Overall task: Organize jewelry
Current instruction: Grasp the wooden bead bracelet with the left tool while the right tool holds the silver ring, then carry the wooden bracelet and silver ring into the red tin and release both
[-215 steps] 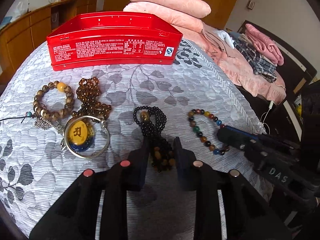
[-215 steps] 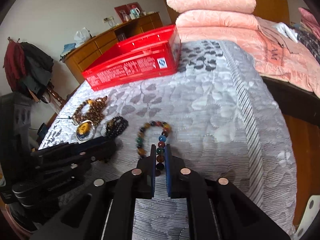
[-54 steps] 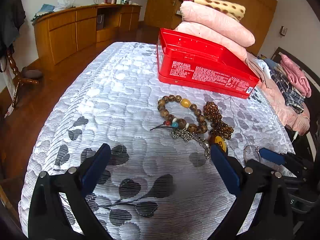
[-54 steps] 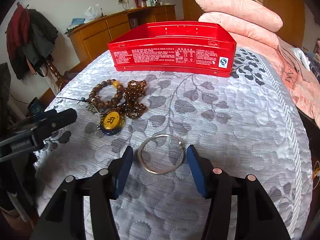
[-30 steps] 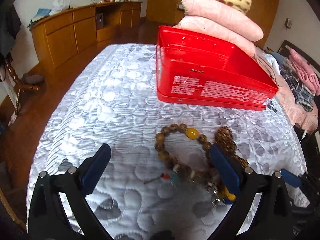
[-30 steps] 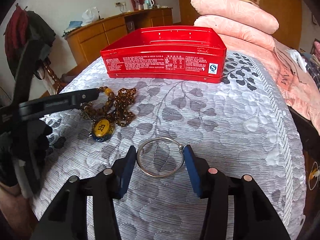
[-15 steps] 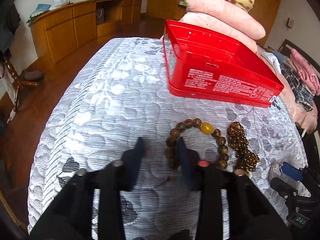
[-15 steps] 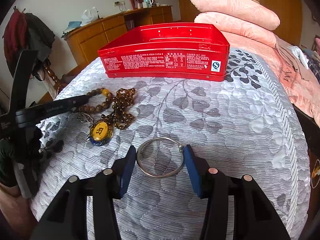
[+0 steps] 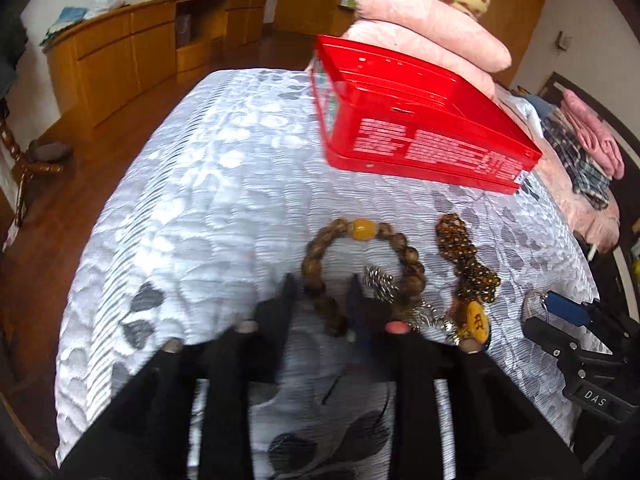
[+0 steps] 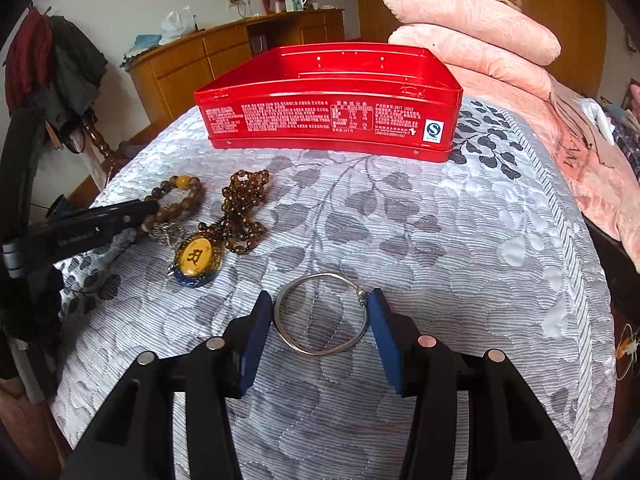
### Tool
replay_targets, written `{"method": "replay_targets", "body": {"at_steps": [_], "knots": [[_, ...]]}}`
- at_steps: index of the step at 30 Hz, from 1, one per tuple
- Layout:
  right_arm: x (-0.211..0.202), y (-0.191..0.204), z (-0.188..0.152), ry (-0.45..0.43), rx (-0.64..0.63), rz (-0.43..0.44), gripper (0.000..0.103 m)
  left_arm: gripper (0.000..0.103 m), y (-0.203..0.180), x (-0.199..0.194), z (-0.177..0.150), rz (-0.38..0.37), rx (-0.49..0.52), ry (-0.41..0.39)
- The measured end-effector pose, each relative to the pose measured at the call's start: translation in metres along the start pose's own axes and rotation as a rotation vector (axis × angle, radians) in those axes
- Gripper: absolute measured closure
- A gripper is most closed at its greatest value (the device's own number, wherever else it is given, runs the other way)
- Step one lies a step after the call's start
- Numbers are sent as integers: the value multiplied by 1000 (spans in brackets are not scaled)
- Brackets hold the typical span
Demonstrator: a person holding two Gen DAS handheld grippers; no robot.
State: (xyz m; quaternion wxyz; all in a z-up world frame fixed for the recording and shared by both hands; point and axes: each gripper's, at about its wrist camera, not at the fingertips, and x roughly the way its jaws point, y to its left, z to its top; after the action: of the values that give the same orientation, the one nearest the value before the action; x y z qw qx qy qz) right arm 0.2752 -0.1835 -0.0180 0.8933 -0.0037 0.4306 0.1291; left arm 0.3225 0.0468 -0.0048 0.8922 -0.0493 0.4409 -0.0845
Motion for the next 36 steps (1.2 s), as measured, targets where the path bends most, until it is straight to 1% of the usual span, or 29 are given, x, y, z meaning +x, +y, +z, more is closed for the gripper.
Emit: {"method": "replay_targets", "body": {"at_steps": [1,2,4,5,6,7,8,13,14,15,21,29,36], "knots": [[0,1,0,0,-4,-4,53,64,-4,1,0,9,16,-1],[0,2,0,1,-10,-12,53,65,-10,3,0,33,37,-2],[0,3,0,1,-16,-19,54,68,-12,4,-1,47,47,-5],[0,4,-1,0,-20,-23,54,78,-11,3,0,45,37,-8],[0,4,-1,-1,-23,-27,54,91,-7,2,-1,42,24,-12],[-1,5,-1,-4,-25,-31,54,91,-3,0,-1,18,9,-13],[-3,5,-2,-7,-23,-30,54,92,-2,0,-2,12,5,-14],[-16,3,0,-37,-14,-20,54,93,0,-23,-6,-36,-18,-86],[-19,3,1,-43,-16,-19,54,93,1,-29,-6,-61,-30,-101],[-22,3,3,-52,-19,-18,54,93,2,-35,-5,-85,-41,-114],[-44,5,19,-109,-39,-13,54,93,-2,-68,3,-149,-51,-192],[-59,3,48,-170,-55,-5,54,93,-17,-90,20,-182,-18,-257],[-60,-2,72,-201,-54,4,54,93,-26,-93,38,-214,-1,-282]]}}
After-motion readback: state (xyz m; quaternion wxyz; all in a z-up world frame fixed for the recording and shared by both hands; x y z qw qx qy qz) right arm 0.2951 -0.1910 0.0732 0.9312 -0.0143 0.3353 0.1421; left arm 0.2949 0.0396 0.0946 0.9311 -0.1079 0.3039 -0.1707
